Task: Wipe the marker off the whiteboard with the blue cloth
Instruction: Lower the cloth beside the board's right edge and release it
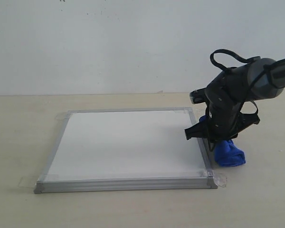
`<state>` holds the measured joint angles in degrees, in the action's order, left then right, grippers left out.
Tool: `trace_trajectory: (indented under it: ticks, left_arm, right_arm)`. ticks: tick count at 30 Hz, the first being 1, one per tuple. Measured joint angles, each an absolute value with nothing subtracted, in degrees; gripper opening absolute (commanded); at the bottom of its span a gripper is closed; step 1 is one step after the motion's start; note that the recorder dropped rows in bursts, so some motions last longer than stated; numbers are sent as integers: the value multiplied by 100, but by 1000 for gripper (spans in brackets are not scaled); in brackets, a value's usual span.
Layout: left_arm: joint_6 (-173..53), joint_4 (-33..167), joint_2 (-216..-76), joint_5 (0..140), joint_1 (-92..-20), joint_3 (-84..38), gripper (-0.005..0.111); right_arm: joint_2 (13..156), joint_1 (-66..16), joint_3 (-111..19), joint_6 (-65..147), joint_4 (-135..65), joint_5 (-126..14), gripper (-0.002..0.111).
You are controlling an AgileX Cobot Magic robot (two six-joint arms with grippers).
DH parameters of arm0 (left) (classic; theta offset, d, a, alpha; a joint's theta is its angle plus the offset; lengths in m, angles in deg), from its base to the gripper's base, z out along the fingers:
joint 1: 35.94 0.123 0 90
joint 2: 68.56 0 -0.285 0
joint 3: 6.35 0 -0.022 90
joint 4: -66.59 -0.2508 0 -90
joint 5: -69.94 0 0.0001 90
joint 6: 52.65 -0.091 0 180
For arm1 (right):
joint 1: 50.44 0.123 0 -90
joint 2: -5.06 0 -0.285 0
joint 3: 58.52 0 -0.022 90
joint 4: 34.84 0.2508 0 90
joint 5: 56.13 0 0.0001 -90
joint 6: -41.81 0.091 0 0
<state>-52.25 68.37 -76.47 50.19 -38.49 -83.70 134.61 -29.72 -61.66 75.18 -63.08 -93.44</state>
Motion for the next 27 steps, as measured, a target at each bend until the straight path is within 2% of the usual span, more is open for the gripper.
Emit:
trace_trajectory:
  ticks: [4,11,13,27]
  left_arm:
    - [-5225,6837,-7647,5019,-3849,-8370,4]
    - [-5225,6837,-7647,5019,-3849,-8370,4]
    - [-5225,6837,-7647,5019,-3849,-8370,4]
    - [-5225,6837,-7647,5019,-3849,-8370,4]
  right_arm:
    - [13461,-2972,-6166,7553,-6308,-9315,5]
    - [13461,-2972,-6166,7553,-6128,-9127,48]
    - [13461,-2972,-6166,7542,-6115,-9117,55]
    - [13312,-2972,-6166,7665,-6070,-9042,57]
